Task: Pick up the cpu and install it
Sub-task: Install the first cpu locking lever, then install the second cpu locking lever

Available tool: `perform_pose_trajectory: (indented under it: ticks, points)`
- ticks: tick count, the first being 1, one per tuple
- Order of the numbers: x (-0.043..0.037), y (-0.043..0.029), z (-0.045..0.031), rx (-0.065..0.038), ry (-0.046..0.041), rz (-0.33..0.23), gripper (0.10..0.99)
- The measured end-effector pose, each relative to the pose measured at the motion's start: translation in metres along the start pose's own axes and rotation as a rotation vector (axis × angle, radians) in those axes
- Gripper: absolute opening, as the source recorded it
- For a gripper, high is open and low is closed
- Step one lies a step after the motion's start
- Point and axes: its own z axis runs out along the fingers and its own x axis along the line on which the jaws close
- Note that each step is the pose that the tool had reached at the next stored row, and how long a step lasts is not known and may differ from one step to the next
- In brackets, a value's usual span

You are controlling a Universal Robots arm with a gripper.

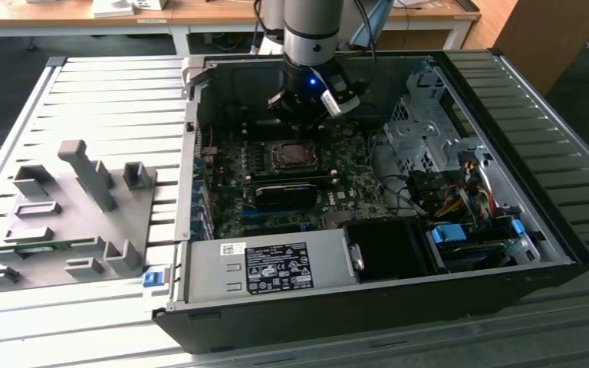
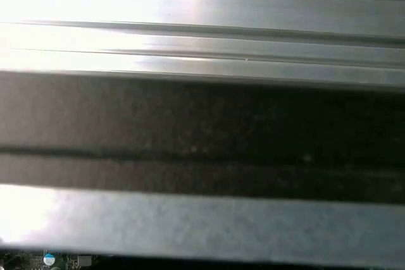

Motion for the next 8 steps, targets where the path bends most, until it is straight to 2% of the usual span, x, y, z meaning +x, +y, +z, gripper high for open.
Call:
perform_pose_trajectory:
  ticks: [8]
  points:
    - [0.0000, -0.0032, 0.0001, 0.000, 0.0000, 0.000, 0.106]
